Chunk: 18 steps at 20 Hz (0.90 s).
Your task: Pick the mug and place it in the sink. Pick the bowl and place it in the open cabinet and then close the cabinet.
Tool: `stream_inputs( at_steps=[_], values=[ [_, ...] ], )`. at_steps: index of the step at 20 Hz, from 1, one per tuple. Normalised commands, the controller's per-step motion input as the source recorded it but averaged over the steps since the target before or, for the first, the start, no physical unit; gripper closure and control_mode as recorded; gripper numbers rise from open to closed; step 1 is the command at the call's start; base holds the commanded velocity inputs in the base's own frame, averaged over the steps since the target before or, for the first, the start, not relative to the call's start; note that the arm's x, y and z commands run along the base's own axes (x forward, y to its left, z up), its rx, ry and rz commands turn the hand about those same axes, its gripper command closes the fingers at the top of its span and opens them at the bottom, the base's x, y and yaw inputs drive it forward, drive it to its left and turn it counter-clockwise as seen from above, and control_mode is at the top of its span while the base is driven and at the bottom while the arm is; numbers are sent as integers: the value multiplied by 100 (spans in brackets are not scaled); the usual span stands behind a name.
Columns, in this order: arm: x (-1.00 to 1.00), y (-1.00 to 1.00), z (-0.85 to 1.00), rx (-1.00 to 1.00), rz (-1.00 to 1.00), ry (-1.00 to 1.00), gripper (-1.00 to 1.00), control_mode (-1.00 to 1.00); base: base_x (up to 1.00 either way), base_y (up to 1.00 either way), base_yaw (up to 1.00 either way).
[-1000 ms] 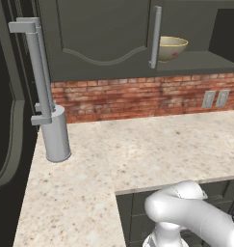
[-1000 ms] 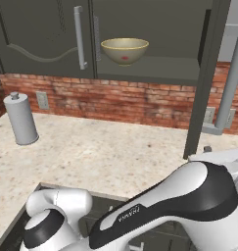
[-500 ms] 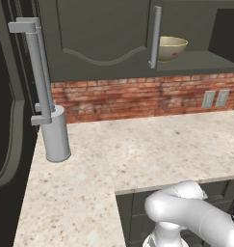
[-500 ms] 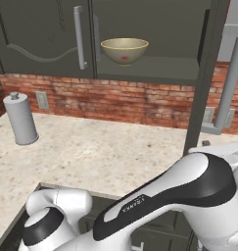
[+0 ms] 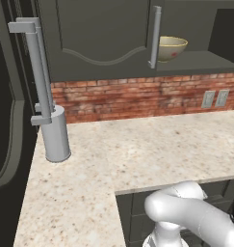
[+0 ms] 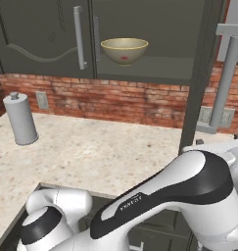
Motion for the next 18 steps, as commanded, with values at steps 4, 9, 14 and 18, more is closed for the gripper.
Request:
stream_inputs(
  at_steps=[4, 9, 14, 18],
  values=[
    [26, 55, -1, 0, 0, 0, -100, -100, 0, 0, 0],
    [24, 51, 0, 0, 0, 0, -100, -100, 0, 0, 0],
    [29, 49, -2, 0, 0, 0, -100, -100, 0, 0, 0],
    [44, 50, -2, 0, 0, 0, -100, -100, 0, 0, 0]
  ],
)
